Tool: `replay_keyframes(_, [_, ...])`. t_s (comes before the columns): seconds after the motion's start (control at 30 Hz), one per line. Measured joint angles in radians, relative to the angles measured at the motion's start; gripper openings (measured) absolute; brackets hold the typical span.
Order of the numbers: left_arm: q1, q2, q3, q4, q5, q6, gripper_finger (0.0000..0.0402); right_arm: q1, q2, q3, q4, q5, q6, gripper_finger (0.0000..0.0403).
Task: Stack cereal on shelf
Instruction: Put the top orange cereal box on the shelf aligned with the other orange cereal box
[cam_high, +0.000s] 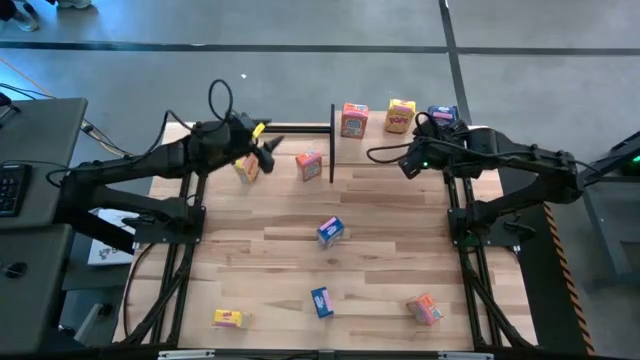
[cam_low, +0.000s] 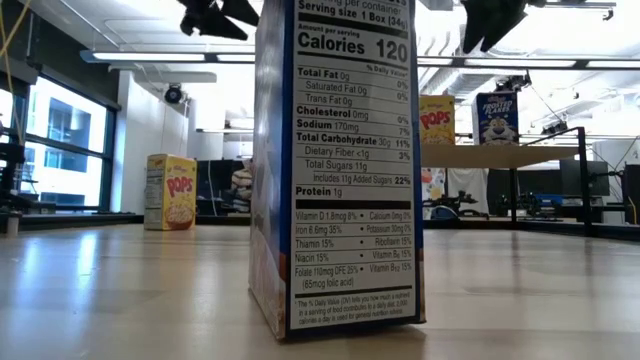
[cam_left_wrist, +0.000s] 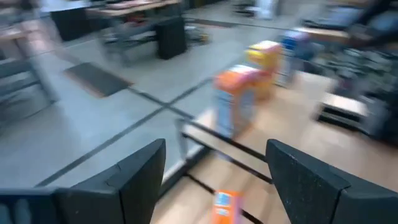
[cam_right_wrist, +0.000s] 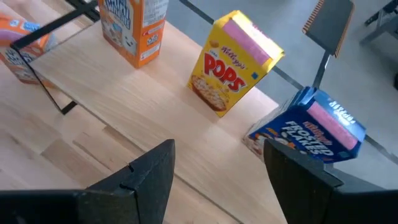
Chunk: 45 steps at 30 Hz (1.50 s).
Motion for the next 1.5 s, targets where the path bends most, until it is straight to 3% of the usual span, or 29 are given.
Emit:
replay_keyframes(0.17, [0.005, 0.001, 0.002, -0.021, -0.063, -0.074, 0.0269, 0.000, 0.000, 0.049, -0.026, 0.012, -0.023, 0.0239])
replay_keyframes(0.5, [0.009, 0.033, -0.008, -0.014, 0.067, -0.030, 0.0269, 0.000, 0.000, 0.157, -0.074, 0.021, -0.057, 0.0239])
replay_keyframes(0.87, [0.096, 0.196, -0.008, 0.032, 0.094, -0.049, 0.0269, 0.000, 0.000, 0.166, -0.081, 0.017, -0.064, 0.0239])
replay_keyframes(1.17, [0.159, 0.330, -0.009, 0.057, 0.242, -0.093, 0.0269, 0.000, 0.000, 0.166, -0.089, 0.014, -0.061, 0.0239])
replay_keyframes(1.5, [0.171, 0.430, -0.009, 0.062, 0.256, -0.093, 0.0269, 0.000, 0.000, 0.166, -0.093, 0.014, -0.045, 0.0239])
